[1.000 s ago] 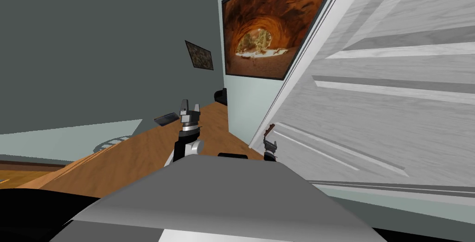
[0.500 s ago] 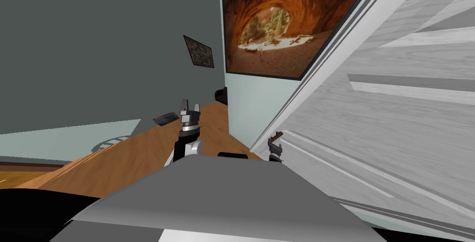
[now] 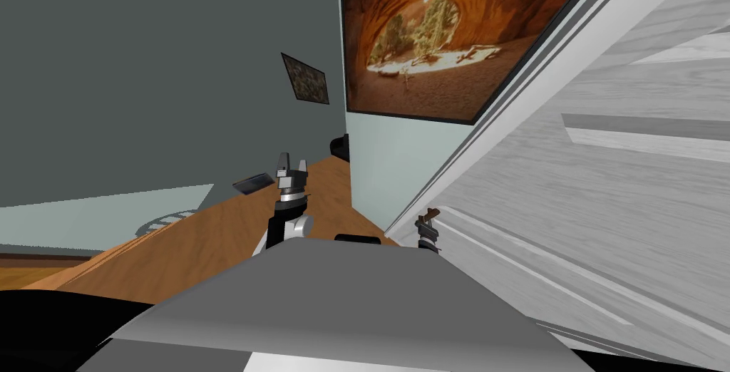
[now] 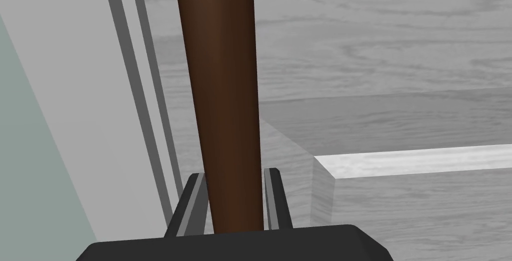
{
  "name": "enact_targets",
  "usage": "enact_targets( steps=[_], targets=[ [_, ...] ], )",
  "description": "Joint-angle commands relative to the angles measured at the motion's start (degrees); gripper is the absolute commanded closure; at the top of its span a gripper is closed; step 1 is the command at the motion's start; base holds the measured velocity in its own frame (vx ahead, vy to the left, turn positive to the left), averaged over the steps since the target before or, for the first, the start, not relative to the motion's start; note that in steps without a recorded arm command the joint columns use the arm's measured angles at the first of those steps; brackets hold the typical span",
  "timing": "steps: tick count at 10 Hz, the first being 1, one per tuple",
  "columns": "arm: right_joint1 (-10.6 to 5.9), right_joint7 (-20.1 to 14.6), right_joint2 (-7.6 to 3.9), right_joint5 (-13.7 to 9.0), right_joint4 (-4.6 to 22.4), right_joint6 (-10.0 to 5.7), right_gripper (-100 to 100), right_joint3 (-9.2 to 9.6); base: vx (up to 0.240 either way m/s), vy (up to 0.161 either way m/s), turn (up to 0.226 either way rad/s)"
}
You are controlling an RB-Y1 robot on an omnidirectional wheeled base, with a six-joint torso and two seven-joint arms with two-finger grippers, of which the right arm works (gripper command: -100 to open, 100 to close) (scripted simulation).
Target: Pull the door open
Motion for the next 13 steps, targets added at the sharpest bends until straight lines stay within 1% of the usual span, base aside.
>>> enact_targets(
  steps=[1, 4, 5, 6, 8, 11, 13],
  targets=[
    [-0.06, 0.0, 0.08, 0.1, 0.0, 0.03, 100, 0.12, -0.017, -0.006, 0.024],
    [-0.06, 0.0, 0.08, 0.1, 0.0, 0.03, 100, 0.12, -0.002, -0.001, 0.003],
    [0.26, -0.6, -0.28, 0.6, -0.4, -0.08, 100, 1.11, -0.137, -0.011, 0.068],
    [0.37, -0.8, -0.39, 0.8, -0.5, -0.12, 100, 1.42, -0.196, -0.008, 0.061],
    [0.9, -1.7, -0.91, 1.7, -1.1, -0.3, 100, 2.89, -0.195, -0.011, 0.071],
    [1.85, -3.3, -1.83, 3.2, -2.1, -0.62, 100, 5.52, -0.223, 0.0, 0.077],
    [2.26, -4.0, -2.23, 3.8, -2.5, -0.76, 100, 6.67, -0.222, -0.012, 0.06]
  ],
)
